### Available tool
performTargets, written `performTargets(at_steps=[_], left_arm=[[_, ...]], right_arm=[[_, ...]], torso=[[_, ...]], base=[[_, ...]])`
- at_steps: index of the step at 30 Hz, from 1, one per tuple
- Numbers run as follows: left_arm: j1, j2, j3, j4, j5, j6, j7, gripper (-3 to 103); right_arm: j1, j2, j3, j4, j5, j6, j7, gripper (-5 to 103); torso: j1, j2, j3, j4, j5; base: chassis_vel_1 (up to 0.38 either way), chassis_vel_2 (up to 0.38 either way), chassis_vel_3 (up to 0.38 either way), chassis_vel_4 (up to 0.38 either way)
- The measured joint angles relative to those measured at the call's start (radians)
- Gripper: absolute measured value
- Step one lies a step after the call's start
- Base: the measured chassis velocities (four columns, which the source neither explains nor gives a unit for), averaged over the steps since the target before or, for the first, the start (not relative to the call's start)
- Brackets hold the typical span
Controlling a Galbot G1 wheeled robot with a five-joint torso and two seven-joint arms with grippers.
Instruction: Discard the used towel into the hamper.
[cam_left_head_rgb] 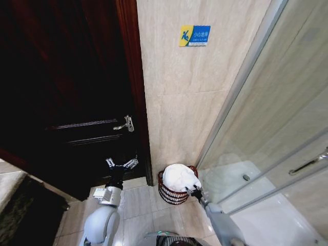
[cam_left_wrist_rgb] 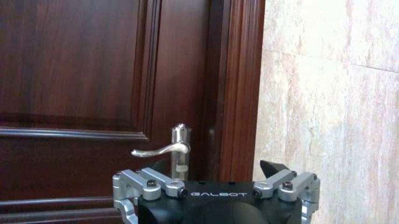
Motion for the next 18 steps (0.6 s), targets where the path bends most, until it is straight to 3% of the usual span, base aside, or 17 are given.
performTargets(at_steps=[1,3,8,10,12,18], left_arm=[[0.0,0.0,0.0,0.0,0.0,0.0,0.0,100],[0.0,0.0,0.0,0.0,0.0,0.0,0.0,100],[0.0,0.0,0.0,0.0,0.0,0.0,0.0,100],[0.0,0.0,0.0,0.0,0.0,0.0,0.0,100],[0.0,0.0,0.0,0.0,0.0,0.0,0.0,100],[0.0,0.0,0.0,0.0,0.0,0.0,0.0,100]], right_arm=[[0.026,0.007,-0.006,-0.009,-0.006,0.007,-0.001,52],[0.051,0.013,-0.013,-0.024,-0.012,0.012,-0.006,52],[0.149,0.038,-0.026,-0.14,-0.064,0.012,-0.018,37],[0.18,0.05,-0.02,-0.207,-0.1,-0.009,-0.019,29],[0.187,0.057,-0.016,-0.234,-0.11,-0.028,-0.014,29],[0.213,0.101,0.012,-0.347,-0.139,-0.125,0.071,14]], torso=[[0.0,0.0,0.0,0.0002,0.0],[0.0,0.0,0.0,0.0004,0.0002],[0.0,0.0,0.0,0.0005,0.0],[0.0,0.0,0.0,0.0005,-0.0003],[0.0,0.0,0.0,0.0003,-0.0001],[0.0,0.0,0.0,0.0006,0.0005]], base=[[0.0,0.0,0.0,0.0],[0.0,0.0,0.0,0.0],[0.0,0.0,0.0,0.0],[0.0,0.0,0.0,0.0],[0.0,0.0,0.0,0.0],[0.0,0.0,0.0,0.0]])
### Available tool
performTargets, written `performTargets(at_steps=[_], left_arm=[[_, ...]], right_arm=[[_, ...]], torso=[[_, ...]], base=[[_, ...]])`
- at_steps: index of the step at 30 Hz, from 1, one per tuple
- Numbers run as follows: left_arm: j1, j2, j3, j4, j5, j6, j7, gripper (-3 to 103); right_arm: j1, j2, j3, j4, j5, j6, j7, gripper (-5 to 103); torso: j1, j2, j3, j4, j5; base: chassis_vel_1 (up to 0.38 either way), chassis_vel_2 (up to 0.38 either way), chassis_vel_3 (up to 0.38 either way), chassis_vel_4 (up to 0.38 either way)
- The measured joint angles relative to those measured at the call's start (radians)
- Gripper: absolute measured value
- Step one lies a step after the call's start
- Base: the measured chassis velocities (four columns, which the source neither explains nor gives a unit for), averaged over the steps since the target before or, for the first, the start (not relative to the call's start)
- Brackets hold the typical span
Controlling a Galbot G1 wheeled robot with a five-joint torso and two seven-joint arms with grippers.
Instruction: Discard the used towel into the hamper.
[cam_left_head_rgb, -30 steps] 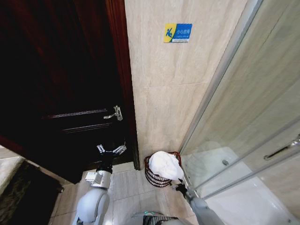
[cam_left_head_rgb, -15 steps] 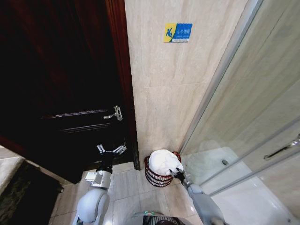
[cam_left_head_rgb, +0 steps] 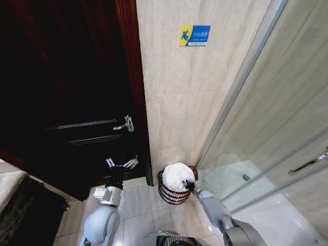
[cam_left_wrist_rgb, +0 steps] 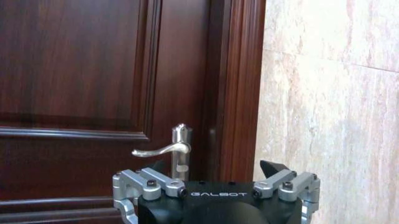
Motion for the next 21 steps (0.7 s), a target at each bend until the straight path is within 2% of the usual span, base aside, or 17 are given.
performTargets(at_steps=[3,6,7,8,11,13,14,15,16,19,20,21], left_arm=[[0.0,0.0,0.0,0.0,0.0,0.0,0.0,100],[0.0,0.0,0.0,0.0,0.0,0.0,0.0,100],[0.0,0.0,0.0,0.0,0.0,0.0,0.0,100],[0.0,0.0,0.0,0.0,0.0,0.0,0.0,100],[0.0,0.0,0.0,0.0,0.0,0.0,0.0,100],[0.0,0.0,0.0,0.0,0.0,0.0,0.0,100],[0.0,0.0,0.0,0.0,0.0,0.0,0.0,100],[0.0,0.0,0.0,0.0,0.0,0.0,0.0,100],[0.0,0.0,0.0,0.0,0.0,0.0,0.0,100],[0.0,0.0,0.0,0.0,0.0,0.0,0.0,100],[0.0,0.0,0.0,0.0,0.0,0.0,0.0,100],[0.0,0.0,0.0,0.0,0.0,0.0,0.0,100]], right_arm=[[-0.008,-0.003,-0.005,0.016,0.021,-0.026,0.001,5],[-0.031,-0.018,-0.021,0.087,0.061,-0.039,-0.001,4],[-0.053,-0.035,-0.036,0.146,0.091,-0.042,-0.007,9],[-0.053,-0.035,-0.036,0.146,0.091,-0.042,-0.007,9],[-0.124,-0.094,-0.063,0.269,0.138,-0.006,-0.037,25],[-0.141,-0.104,-0.065,0.296,0.145,0.004,-0.044,25],[-0.195,-0.135,-0.08,0.392,0.18,0.007,-0.051,36],[-0.195,-0.135,-0.08,0.392,0.18,0.007,-0.051,36],[-0.234,-0.155,-0.093,0.463,0.21,-0.004,-0.046,36],[-0.35,-0.199,-0.104,0.69,0.262,-0.044,-0.003,52],[-0.35,-0.199,-0.104,0.69,0.262,-0.044,-0.003,52],[-0.396,-0.213,-0.101,0.785,0.268,-0.053,0.023,57]], torso=[[0.0,0.0,0.0,-0.0002,-0.0006],[0.0,0.0,0.0,-0.0001,-0.0002],[0.0,0.0,0.0,-0.0001,-0.0006],[0.0,0.0,0.0,-0.0001,-0.0006],[0.0,0.0,0.0,-0.0003,-0.0008],[0.0,0.0,0.0,-0.0004,-0.0007],[0.0,0.0,0.0,-0.0003,-0.0002],[0.0,0.0,0.0,-0.0003,-0.0002],[0.0,0.0,0.0,-0.0004,-0.0004],[0.0,0.0,0.0,-0.0003,-0.0001],[0.0,0.0,0.0,-0.0003,-0.0001],[0.0,0.0,0.0,-0.0003,-0.0005]], base=[[0.0,0.0,0.0,0.0],[0.0,0.0,0.0,0.0],[0.0,0.0,0.0,0.0],[0.0,0.0,0.0,0.0],[0.0,0.0,0.0,0.0],[0.0,0.0,0.0,0.0],[0.0,0.0,0.0,0.0],[0.0,0.0,0.0,0.0],[0.0,0.0,0.0,0.0],[0.0,0.0,0.0,0.0],[0.0,0.0,0.0,0.0],[0.0,0.0,0.0,0.0]])
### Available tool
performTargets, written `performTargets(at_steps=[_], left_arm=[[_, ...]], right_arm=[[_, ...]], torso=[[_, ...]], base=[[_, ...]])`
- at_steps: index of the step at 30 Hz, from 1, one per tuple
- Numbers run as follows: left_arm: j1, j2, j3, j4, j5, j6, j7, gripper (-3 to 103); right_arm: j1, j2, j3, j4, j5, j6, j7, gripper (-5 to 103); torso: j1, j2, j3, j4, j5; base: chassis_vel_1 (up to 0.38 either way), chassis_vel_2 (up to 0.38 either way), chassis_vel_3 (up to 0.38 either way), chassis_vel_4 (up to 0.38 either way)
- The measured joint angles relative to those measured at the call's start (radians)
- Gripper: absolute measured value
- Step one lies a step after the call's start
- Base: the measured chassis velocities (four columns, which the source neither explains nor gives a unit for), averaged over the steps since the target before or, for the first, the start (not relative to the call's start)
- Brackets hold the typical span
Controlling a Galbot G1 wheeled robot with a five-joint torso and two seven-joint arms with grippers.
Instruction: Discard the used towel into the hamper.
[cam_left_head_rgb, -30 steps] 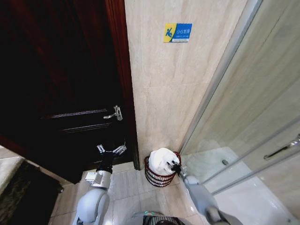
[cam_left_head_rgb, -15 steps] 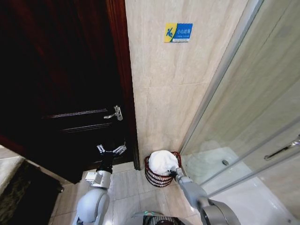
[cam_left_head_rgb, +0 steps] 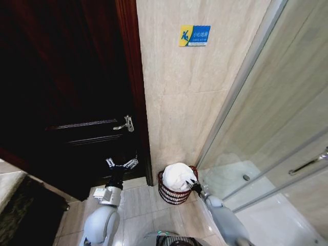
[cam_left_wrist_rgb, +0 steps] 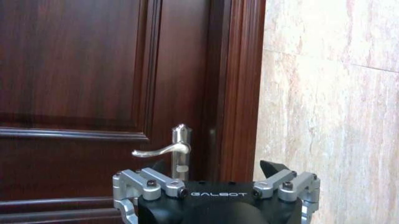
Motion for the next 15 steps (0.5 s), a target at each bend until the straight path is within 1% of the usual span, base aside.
performTargets(at_steps=[1,2,4,5,7,10,11,12,14,15], left_arm=[[0.0,0.0,0.0,0.0,0.0,0.0,0.0,100],[0.0,0.0,0.0,0.0,0.0,0.0,0.0,100],[0.0,0.0,0.0,0.0,0.0,0.0,0.0,100],[0.0,0.0,0.0,0.0,0.0,0.0,0.0,100],[0.0,0.0,0.0,0.0,0.0,0.0,0.0,100],[0.0,0.0,0.0,0.0,0.0,0.0,0.0,100],[0.0,0.0,0.0,0.0,0.0,0.0,0.0,100],[0.0,0.0,0.0,0.0,0.0,0.0,0.0,100],[0.0,0.0,0.0,0.0,0.0,0.0,0.0,100],[0.0,0.0,0.0,0.0,0.0,0.0,0.0,100]], right_arm=[[-0.039,-0.011,0.005,0.077,0.002,-0.003,0.025,63],[-0.039,-0.011,0.005,0.077,0.002,-0.003,0.025,63],[-0.137,-0.033,0.026,0.238,0.005,-0.008,0.076,73],[-0.137,-0.033,0.026,0.238,0.005,-0.008,0.076,73],[-0.221,-0.047,0.051,0.346,0.012,-0.011,0.112,84],[-0.293,-0.059,0.078,0.442,0.015,-0.01,0.143,84],[-0.331,-0.068,0.09,0.495,0.019,-0.002,0.168,98],[-0.331,-0.068,0.09,0.495,0.019,-0.002,0.168,98],[-0.388,-0.088,0.113,0.587,0.03,0.012,0.2,98],[-0.412,-0.094,0.13,0.629,0.037,0.015,0.213,100]], torso=[[0.0,0.0,0.0,0.0001,0.0001],[0.0,0.0,0.0,0.0001,0.0001],[0.0,0.0,0.0,0.0002,0.0001],[0.0,0.0,0.0,0.0002,0.0001],[0.0,0.0,0.0,-0.0002,0.0001],[0.0,0.0,0.0,-0.0002,-0.0001],[0.0,0.0,0.0,-0.0002,0.0001],[0.0,0.0,0.0,-0.0002,0.0001],[0.0,0.0,0.0,0.0,0.0],[0.0,0.0,0.0,0.0001,-0.0001]], base=[[0.0,0.0,0.0,0.0],[0.0,0.0,0.0,0.0],[0.0,0.0,0.0,0.0],[0.0,0.0,0.0,0.0],[0.0,0.0,0.0,0.0],[0.0,0.0,0.0,0.0],[0.0,0.0,0.0,0.0],[0.0,0.0,0.0,0.0],[0.0,0.0,0.0,0.0],[0.0,0.0,0.0,0.0]])
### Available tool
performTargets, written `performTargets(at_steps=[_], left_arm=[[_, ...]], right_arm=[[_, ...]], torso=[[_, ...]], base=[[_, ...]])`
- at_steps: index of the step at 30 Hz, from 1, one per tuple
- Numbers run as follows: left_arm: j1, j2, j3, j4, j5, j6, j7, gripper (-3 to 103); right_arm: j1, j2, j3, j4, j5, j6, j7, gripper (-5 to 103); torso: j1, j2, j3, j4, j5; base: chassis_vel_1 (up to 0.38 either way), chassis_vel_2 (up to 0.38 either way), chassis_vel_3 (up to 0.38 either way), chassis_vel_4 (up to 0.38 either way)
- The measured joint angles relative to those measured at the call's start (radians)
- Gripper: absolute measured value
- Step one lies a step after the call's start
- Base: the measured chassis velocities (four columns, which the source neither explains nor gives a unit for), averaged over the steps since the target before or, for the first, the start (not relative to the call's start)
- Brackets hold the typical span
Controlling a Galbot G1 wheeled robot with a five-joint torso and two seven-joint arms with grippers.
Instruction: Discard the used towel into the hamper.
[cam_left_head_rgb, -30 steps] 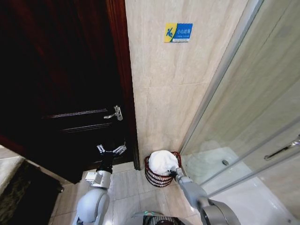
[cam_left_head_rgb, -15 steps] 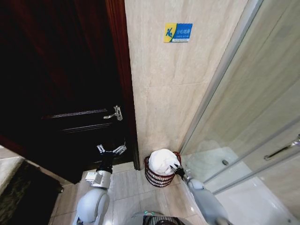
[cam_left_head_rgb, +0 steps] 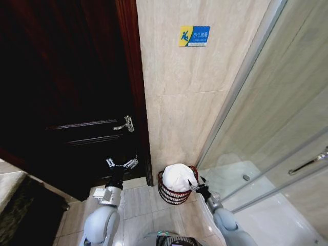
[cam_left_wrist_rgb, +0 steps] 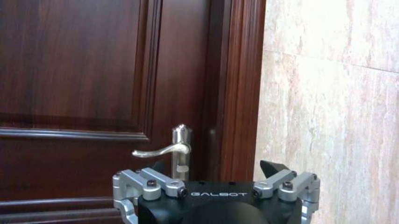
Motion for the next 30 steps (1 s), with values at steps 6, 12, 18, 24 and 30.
performTargets(at_steps=[6,12,18,24,30], left_arm=[[0.0,0.0,0.0,0.0,0.0,0.0,0.0,100],[0.0,0.0,0.0,0.0,0.0,0.0,0.0,100],[0.0,0.0,0.0,0.0,0.0,0.0,0.0,100],[0.0,0.0,0.0,0.0,0.0,0.0,0.0,100],[0.0,0.0,0.0,0.0,0.0,0.0,0.0,100]], right_arm=[[-0.148,0.022,0.114,0.246,0.033,0.005,0.053,100],[-0.27,0.069,0.194,0.4,0.035,0.034,0.086,100],[-0.356,0.141,0.248,0.557,0.046,0.057,0.117,100],[-0.413,0.203,0.26,0.699,0.028,0.109,0.157,100],[-0.443,0.223,0.265,0.778,0.019,0.127,0.188,100]], torso=[[0.0,0.0,0.0,0.0,0.0],[0.0,0.0,0.0,-0.0002,0.0001],[0.0,0.0,0.0,-0.0001,-0.0001],[0.0,0.0,0.0,0.0,0.0001],[0.0,0.0,0.0,0.0,0.0]], base=[[0.0,0.0,0.0,0.0],[0.0,0.0,0.0,0.0],[0.0,0.0,0.0,0.0],[0.0,0.0,0.0,0.0],[0.0,0.0,0.0,0.0]])
